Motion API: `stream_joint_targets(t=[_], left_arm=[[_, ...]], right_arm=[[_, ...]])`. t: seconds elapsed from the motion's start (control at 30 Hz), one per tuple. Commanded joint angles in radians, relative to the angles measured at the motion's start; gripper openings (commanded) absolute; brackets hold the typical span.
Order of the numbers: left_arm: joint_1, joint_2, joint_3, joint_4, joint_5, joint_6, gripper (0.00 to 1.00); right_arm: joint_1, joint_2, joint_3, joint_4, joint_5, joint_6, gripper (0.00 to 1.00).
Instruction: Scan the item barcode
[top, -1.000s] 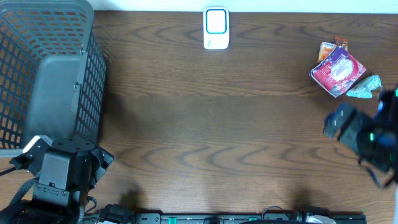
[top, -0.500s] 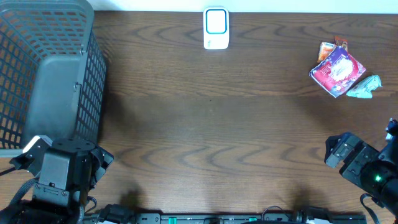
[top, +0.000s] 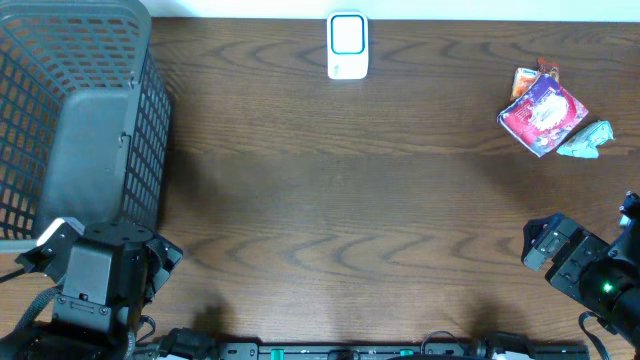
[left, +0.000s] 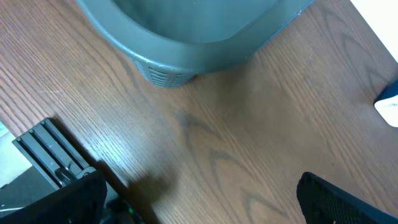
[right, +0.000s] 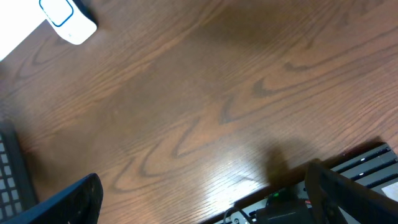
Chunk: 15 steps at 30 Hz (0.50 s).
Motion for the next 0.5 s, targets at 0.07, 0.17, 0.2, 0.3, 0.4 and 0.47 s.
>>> stream_joint_targets(t=[0.07, 0.17, 0.2, 0.3, 0.4, 0.47], left_arm=[[0.002, 0.001, 0.001, -0.003, -0.013, -0.016, 0.98], [0.002, 0.001, 0.001, -0.003, -0.013, -0.016, 0.98], [0.002, 0.001, 0.001, -0.003, -0.013, -0.016, 0.98], [0.002, 0.001, 0.001, -0.003, -0.013, -0.016, 0.98], [0.002, 0.001, 0.001, -0.003, -0.013, -0.016, 0.98], [0.002, 0.001, 0.001, -0.003, -0.013, -0.016, 0.98]], right_arm=[[0.01, -0.003, -0.005, -0.003, 0.002, -0.024, 0.99], [0.01, -0.004, -0.005, -0.003, 0.002, -0.024, 0.99], [0.01, -0.005, -0.005, -0.003, 0.002, -0.024, 0.99], [0.01, -0.007, -0.005, -0.003, 0.002, -0.051, 0.99], [0.01, -0.008, -0.005, -0.003, 0.003, -0.079, 0.99], [0.01, -0.008, -0.005, -0.003, 0.002, -0.098, 0.99]])
